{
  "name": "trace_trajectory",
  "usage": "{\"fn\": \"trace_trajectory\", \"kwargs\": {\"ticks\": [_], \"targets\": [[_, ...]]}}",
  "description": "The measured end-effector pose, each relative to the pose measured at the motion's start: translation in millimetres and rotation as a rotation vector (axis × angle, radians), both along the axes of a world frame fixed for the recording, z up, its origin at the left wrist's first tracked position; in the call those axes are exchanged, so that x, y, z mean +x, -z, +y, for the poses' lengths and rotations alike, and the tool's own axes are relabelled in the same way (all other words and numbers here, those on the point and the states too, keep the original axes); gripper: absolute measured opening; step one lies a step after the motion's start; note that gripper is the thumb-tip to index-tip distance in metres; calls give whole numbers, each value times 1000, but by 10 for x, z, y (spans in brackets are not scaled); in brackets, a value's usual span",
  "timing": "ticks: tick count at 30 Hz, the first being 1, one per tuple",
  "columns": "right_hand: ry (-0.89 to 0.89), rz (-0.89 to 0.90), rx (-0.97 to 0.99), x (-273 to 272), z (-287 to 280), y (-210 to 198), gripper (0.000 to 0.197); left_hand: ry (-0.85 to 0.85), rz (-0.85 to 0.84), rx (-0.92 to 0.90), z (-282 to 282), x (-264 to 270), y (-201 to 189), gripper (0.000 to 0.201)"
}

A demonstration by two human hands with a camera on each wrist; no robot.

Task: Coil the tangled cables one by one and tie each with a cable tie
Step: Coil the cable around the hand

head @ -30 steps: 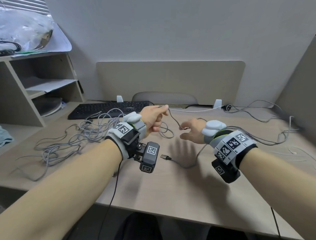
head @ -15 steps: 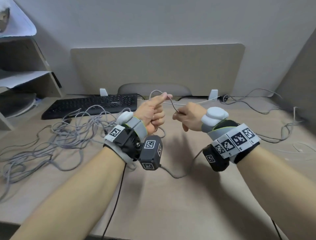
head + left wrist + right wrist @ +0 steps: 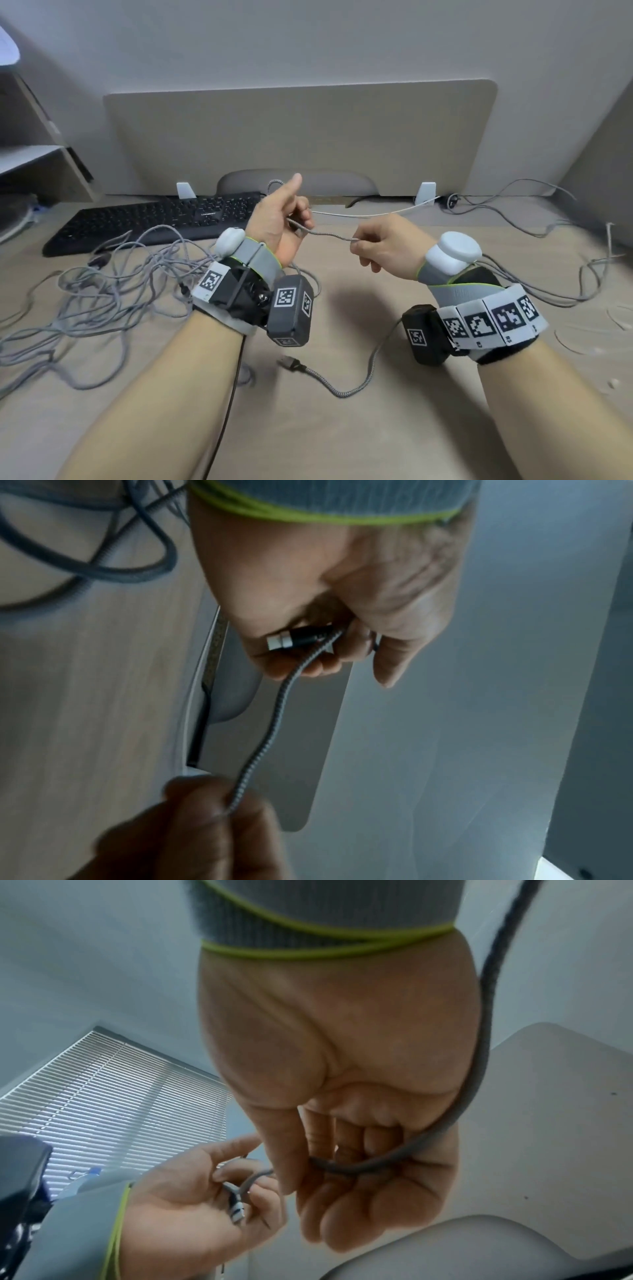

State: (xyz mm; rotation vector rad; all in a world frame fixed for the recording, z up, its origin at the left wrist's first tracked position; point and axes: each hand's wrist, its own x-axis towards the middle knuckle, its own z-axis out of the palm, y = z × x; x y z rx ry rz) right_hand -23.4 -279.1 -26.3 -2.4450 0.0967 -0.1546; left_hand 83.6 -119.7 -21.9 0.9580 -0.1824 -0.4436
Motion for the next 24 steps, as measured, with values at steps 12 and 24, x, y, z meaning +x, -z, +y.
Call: {"fn": "trace_trajectory", "kwargs": {"ticks": [12,24], "targets": [[68,-19,95,-114,-128,-40,36,14,-333,481,244,31,-99,43],[119,-111,484,-175,-53,-226,35,256,-646,857,28,-252,70,45]]}}
